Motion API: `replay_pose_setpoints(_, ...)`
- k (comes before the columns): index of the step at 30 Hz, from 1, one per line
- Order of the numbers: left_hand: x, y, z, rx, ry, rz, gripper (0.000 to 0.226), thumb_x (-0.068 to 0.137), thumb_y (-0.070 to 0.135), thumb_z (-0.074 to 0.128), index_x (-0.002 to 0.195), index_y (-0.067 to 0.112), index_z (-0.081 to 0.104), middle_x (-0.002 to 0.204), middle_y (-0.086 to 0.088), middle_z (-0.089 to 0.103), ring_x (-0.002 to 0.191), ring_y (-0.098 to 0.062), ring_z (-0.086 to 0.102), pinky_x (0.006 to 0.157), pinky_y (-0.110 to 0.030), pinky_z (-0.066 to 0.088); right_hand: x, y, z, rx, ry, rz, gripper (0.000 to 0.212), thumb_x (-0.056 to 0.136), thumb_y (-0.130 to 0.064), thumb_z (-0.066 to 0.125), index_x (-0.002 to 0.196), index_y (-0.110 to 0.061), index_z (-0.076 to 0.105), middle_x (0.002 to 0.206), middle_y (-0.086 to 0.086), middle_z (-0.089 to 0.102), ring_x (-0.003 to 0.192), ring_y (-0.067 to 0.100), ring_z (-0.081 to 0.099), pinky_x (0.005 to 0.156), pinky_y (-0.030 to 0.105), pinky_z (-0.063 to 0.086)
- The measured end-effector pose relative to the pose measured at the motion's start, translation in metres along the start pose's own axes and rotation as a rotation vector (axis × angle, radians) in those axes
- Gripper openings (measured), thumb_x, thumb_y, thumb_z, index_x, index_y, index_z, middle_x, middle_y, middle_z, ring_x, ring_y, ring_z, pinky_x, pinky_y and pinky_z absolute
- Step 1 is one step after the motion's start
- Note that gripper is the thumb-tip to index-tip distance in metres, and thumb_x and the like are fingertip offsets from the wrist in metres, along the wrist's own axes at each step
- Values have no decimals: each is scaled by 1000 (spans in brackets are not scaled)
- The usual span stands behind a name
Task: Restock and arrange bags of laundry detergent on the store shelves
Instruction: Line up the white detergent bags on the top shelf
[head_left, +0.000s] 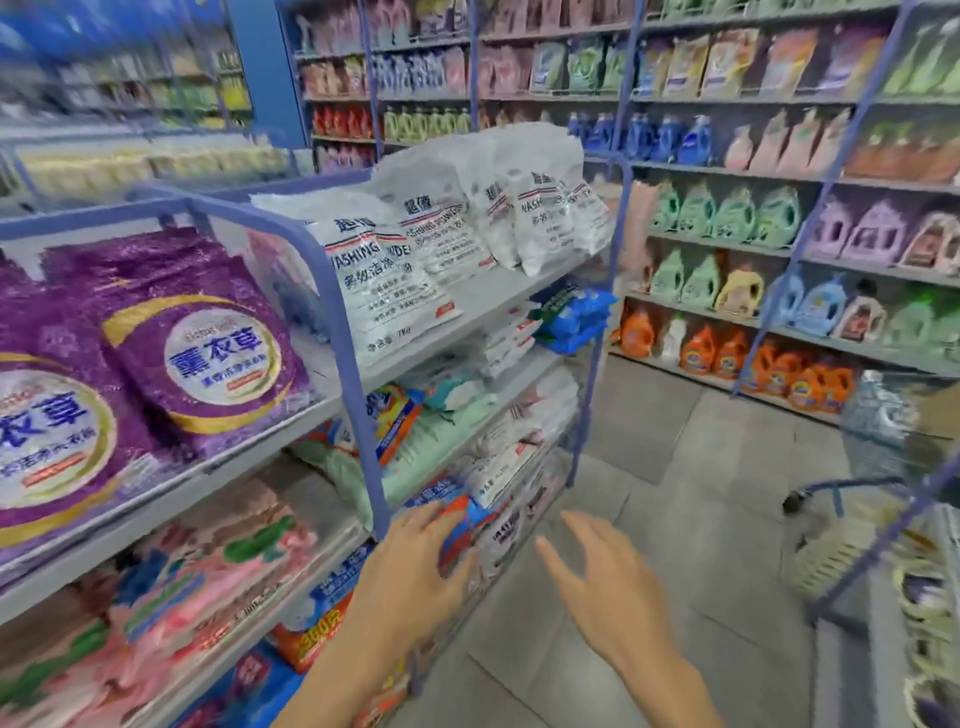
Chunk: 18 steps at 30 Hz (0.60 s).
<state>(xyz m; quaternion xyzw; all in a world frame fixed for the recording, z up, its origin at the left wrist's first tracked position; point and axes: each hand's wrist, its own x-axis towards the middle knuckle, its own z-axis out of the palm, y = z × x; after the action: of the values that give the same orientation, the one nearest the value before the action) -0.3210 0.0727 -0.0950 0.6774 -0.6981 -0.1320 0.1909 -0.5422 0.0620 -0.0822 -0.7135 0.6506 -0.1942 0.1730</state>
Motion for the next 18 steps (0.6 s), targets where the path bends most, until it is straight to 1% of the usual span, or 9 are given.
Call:
replay_pose_setpoints(2, 30, 6, 3, 4, 40, -39, 66, 89, 65, 37, 144, 33, 53, 152, 7, 48, 143, -16, 41, 117, -36, 37, 39, 7, -7, 8, -24, -35, 58, 100, -62, 43, 150, -32, 46, 156, -13, 45, 144, 8, 37, 114, 23, 28)
replay_pose_setpoints(4, 59, 12, 4, 3, 55, -62, 61, 93, 62, 43, 145, 33, 52, 152, 8, 47, 144, -15, 39, 116, -37, 38, 76, 11, -12, 16, -53, -81, 59, 101, -62, 41, 151, -31, 45, 156, -13, 43, 144, 7, 37, 115, 24, 28)
replay_pose_setpoints(6, 90, 16, 5, 10, 90, -77, 55, 97, 55, 49, 148, 34, 47, 156, 9, 41, 147, -12, 33, 118, -34, 34, 115, 14, -14, 25, -65, -125, 61, 101, -64, 39, 152, -32, 43, 158, -14, 41, 145, 6, 35, 117, 25, 28)
replay_pose_setpoints(9, 143, 16, 6, 23, 168, -89, 55, 99, 52, 52, 149, 32, 46, 158, 8, 39, 148, -11, 30, 119, -27, 26, 180, 19, -13, 39, -79, -185, 61, 100, -65, 39, 152, -35, 43, 156, -17, 42, 143, 4, 36, 117, 28, 32)
replay_pose_setpoints(11, 179, 15, 7, 19, 204, -110, 56, 99, 53, 51, 150, 32, 47, 159, 8, 38, 149, -12, 29, 122, -29, 24, 221, 21, -11, 34, -84, -213, 59, 100, -65, 40, 150, -34, 45, 154, -17, 45, 141, 4, 38, 115, 27, 33)
replay_pose_setpoints(14, 231, 10, 5, 14, 229, -148, 58, 99, 56, 48, 152, 34, 43, 162, 9, 34, 151, -15, 26, 124, -35, 26, 283, 22, -10, 78, -114, -227, 62, 98, -67, 40, 150, -34, 45, 152, -16, 46, 138, 5, 42, 116, 32, 36)
replay_pose_setpoints(16, 256, 9, 1, 13, 266, -173, 57, 99, 57, 48, 151, 36, 43, 161, 10, 35, 151, -15, 27, 123, -35, 27, 316, 17, -10, 102, -130, -247, 62, 96, -70, 39, 149, -38, 44, 152, -17, 45, 134, 5, 48, 114, 35, 40)
replay_pose_setpoints(18, 279, 6, -5, 8, 329, -201, 57, 97, 59, 46, 149, 34, 47, 157, 11, 40, 148, -15, 33, 120, -34, 30, 352, 8, -13, 99, -132, -299, 61, 97, -70, 38, 149, -38, 44, 153, -17, 44, 134, 6, 48, 114, 34, 39)
